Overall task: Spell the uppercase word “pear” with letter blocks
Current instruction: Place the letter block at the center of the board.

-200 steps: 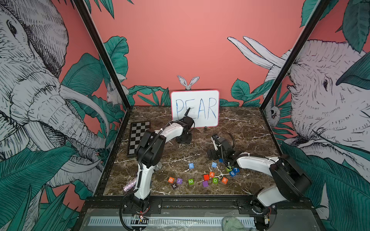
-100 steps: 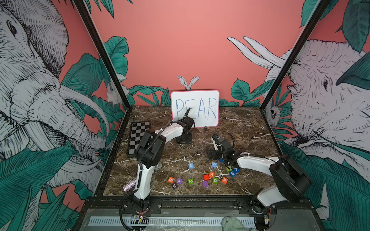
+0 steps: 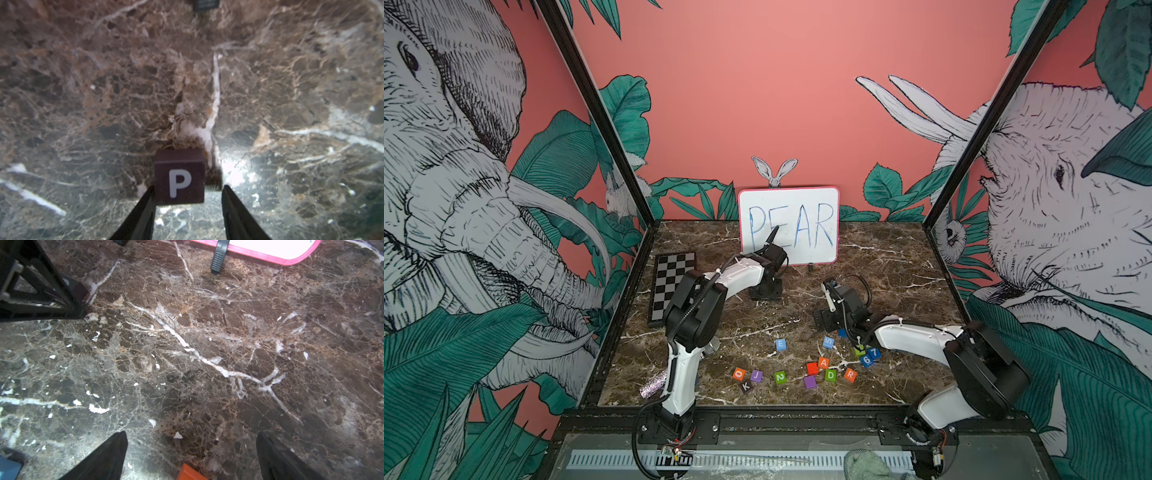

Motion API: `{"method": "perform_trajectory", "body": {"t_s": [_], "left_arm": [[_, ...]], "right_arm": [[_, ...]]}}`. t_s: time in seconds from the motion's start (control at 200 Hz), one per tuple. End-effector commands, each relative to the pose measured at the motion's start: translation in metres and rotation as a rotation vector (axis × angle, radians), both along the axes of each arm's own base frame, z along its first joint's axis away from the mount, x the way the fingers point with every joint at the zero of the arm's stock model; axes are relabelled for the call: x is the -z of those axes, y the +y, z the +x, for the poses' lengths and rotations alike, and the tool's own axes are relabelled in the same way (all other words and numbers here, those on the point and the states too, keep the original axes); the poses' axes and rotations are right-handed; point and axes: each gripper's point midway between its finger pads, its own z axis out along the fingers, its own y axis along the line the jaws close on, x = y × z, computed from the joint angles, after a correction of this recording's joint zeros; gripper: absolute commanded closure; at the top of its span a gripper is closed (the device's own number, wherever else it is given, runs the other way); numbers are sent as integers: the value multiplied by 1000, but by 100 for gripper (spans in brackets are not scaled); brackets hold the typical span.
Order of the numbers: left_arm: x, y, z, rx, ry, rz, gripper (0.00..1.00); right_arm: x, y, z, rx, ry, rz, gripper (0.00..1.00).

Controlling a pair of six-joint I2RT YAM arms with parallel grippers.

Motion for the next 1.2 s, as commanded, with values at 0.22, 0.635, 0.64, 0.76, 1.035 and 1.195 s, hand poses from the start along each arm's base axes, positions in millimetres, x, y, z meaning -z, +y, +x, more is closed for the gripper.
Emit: {"method": "perform_trajectory", "body": {"t_s": [0.22, 0.635, 0.64, 0.76, 1.035, 1.195], "left_arm": [[-15, -3, -2, 12, -36, -12, 46], [-8, -10, 2, 29, -22, -24, 47], [-8, -10, 2, 28, -21, -24, 47], [-9, -13, -1, 35, -20, -29, 47], [-8, -9, -5, 37, -19, -7, 47], [-19, -4, -6, 37, -38, 4, 47]], "right_arm": [[-10, 6, 1, 6, -7, 43, 1], [-10, 3, -2, 10, -11, 41, 1], [-10, 2, -2, 10, -10, 40, 1], [-9, 3, -2, 9, -10, 44, 1], [-11, 5, -1, 8, -12, 52, 1], [-14, 5, -4, 26, 16, 73, 1]]}}
